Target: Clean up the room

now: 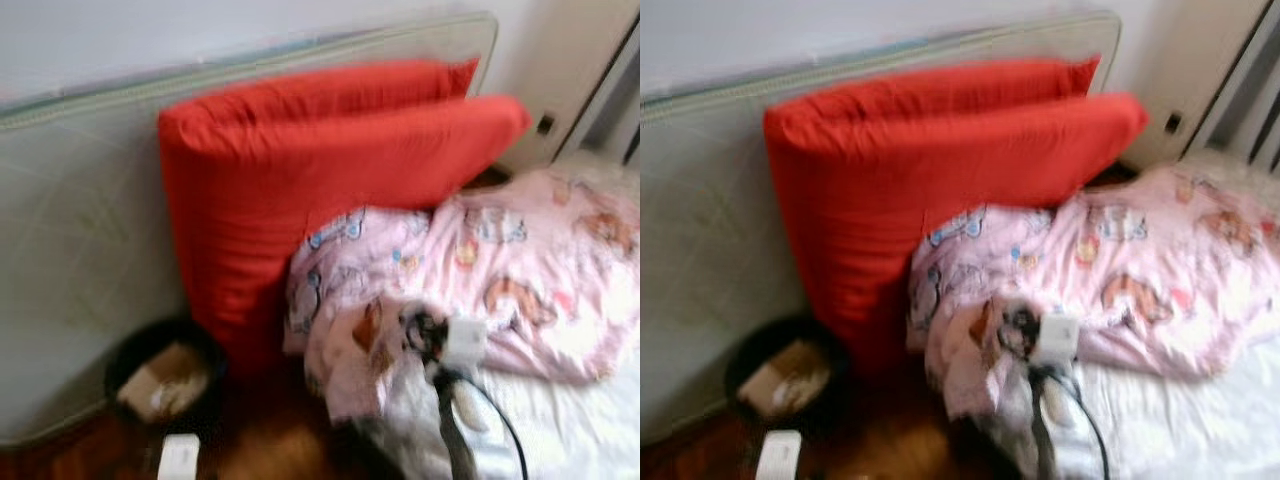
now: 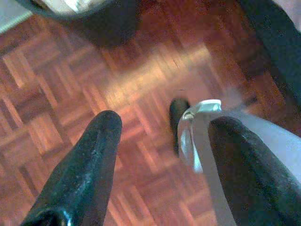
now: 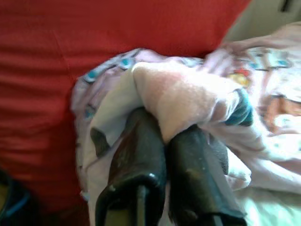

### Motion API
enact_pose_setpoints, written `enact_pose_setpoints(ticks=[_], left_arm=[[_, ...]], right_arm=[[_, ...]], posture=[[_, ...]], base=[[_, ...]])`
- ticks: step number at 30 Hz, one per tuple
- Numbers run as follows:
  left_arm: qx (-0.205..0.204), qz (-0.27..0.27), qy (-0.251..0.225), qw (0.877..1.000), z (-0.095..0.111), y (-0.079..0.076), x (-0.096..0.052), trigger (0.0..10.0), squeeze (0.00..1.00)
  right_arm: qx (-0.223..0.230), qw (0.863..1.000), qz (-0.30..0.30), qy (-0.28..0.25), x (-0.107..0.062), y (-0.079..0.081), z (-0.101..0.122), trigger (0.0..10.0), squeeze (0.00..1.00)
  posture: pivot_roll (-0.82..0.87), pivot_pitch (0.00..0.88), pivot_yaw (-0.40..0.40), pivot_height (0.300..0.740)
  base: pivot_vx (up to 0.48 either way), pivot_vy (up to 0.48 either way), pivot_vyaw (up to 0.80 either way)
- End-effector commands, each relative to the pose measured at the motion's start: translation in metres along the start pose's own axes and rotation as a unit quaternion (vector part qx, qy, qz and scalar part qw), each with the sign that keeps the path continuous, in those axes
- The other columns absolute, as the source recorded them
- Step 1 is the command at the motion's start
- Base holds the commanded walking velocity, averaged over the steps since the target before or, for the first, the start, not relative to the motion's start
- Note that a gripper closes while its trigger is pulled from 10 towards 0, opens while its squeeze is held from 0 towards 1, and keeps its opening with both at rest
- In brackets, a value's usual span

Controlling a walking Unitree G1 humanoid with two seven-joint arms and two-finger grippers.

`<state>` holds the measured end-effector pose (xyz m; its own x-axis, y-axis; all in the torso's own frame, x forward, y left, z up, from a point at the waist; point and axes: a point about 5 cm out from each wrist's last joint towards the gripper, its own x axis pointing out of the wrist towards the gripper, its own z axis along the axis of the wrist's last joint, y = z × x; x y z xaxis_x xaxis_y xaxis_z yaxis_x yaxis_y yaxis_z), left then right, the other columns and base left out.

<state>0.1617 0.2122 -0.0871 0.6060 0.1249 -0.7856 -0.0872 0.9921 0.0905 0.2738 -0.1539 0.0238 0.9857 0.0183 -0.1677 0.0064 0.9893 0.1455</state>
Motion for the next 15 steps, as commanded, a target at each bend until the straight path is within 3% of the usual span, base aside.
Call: enact_pose_setpoints(ticks=[1, 15], left_arm=[[0.005, 0.002, -0.008, 1.0, 0.0061, 0.0034, 0.0013, 10.0, 0.0], [0.003, 0.003, -0.02, 1.0, 0.0132, 0.0025, 0.0028, 10.0, 0.0]], right_arm=[[0.002, 1.0, -0.002, -0.007, 0.0013, 0.0008, 0.0027, 10.0, 0.0], [0.001, 1.0, -0.007, -0.024, 0.0037, 0.0022, 0.0105, 10.0, 0.0]], posture=[[-0.02, 0.019, -0.041, 0.74], [-0.02, 0.041, -0.043, 0.74]], base=[[-0.27, 0.0, 0.0], [-0.267, 0.0, 0.0]])
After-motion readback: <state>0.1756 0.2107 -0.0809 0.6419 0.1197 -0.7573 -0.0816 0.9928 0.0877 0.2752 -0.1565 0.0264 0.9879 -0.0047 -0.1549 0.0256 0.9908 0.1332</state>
